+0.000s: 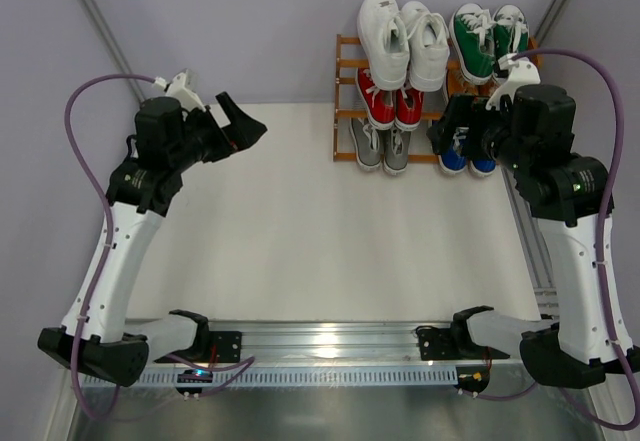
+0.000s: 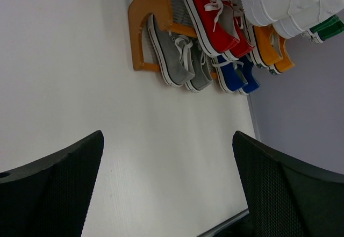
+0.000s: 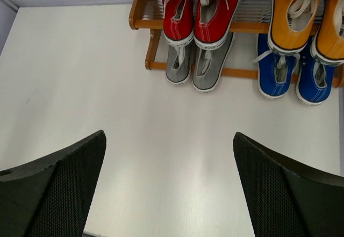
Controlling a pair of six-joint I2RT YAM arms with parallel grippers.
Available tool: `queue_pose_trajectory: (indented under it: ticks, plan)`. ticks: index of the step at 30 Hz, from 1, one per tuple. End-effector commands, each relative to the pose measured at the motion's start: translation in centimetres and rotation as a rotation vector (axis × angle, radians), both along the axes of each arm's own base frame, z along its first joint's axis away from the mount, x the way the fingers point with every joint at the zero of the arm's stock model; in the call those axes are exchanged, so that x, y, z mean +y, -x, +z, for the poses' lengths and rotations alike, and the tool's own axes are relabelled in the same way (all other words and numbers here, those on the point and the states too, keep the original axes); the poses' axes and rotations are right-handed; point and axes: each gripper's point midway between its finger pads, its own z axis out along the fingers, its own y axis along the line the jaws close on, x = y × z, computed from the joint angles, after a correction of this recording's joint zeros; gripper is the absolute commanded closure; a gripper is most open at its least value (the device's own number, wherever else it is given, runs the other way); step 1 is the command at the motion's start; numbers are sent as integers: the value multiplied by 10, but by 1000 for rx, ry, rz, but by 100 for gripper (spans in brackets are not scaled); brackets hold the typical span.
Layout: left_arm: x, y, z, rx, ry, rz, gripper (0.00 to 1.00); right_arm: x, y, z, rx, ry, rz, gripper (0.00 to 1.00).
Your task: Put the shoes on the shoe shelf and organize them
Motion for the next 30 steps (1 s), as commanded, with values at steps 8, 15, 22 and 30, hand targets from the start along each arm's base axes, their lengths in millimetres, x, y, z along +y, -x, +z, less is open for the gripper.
queue_pose_trajectory:
  ticks: [8,15,22,30]
  plan:
    - [-47,-75,70,-241,119,-152,0,8,-1,17,-42,5,54,0]
    - [-75,-184,107,-330,275,-108,0,7,9,20,-94,-15,60,0]
    - [-111,-250,145,-439,775,-190,1,4,19,7,-158,-56,40,2]
    - [-141,-283,115,-374,937,-137,100,13,15,-5,-126,-33,100,27]
